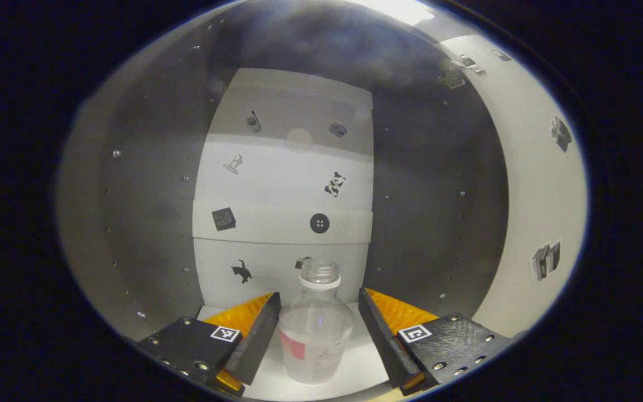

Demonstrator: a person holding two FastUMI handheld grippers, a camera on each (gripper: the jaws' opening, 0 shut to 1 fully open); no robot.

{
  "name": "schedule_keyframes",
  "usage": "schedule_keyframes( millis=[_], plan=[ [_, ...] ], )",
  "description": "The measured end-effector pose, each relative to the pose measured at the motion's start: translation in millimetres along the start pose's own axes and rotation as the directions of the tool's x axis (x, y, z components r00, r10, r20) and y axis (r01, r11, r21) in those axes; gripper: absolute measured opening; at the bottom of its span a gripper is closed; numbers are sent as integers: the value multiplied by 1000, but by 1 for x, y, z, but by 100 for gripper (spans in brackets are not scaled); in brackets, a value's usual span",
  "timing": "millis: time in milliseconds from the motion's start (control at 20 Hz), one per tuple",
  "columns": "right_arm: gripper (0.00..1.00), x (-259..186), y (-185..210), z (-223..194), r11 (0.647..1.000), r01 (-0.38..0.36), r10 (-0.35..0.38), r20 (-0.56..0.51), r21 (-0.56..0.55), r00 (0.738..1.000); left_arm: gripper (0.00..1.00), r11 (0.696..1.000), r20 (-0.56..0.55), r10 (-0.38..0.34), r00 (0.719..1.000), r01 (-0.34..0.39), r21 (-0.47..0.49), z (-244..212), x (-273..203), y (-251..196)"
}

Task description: Open the cabinet door with the right hand, grasp the bottle in the cabinet with the left hand and place it on the coaster, then close the cabinet door with the right hand.

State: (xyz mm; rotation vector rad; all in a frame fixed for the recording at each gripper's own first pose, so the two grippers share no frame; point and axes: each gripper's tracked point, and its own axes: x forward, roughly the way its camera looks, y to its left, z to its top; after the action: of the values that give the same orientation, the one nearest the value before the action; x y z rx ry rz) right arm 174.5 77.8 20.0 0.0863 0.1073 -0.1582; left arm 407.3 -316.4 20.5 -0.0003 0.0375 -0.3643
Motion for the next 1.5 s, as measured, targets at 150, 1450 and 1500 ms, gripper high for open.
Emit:
schedule_keyframes(
  millis=[150,1450,1500],
  plan=[
    [90,2,0,-1,1000,-3,3,-8,-13,1000,87,1000,-12,6,1000,-6,-15,-7,3,2],
    [90,-14,9,0,998,-46,47,19,-40,999,71,991,50,-69,996,63,116,21,-149,-21],
    [90,-17,11,1,998,-55,56,23,-38,998,71,991,52,-58,997,51,121,22,-165,-16]
  ],
)
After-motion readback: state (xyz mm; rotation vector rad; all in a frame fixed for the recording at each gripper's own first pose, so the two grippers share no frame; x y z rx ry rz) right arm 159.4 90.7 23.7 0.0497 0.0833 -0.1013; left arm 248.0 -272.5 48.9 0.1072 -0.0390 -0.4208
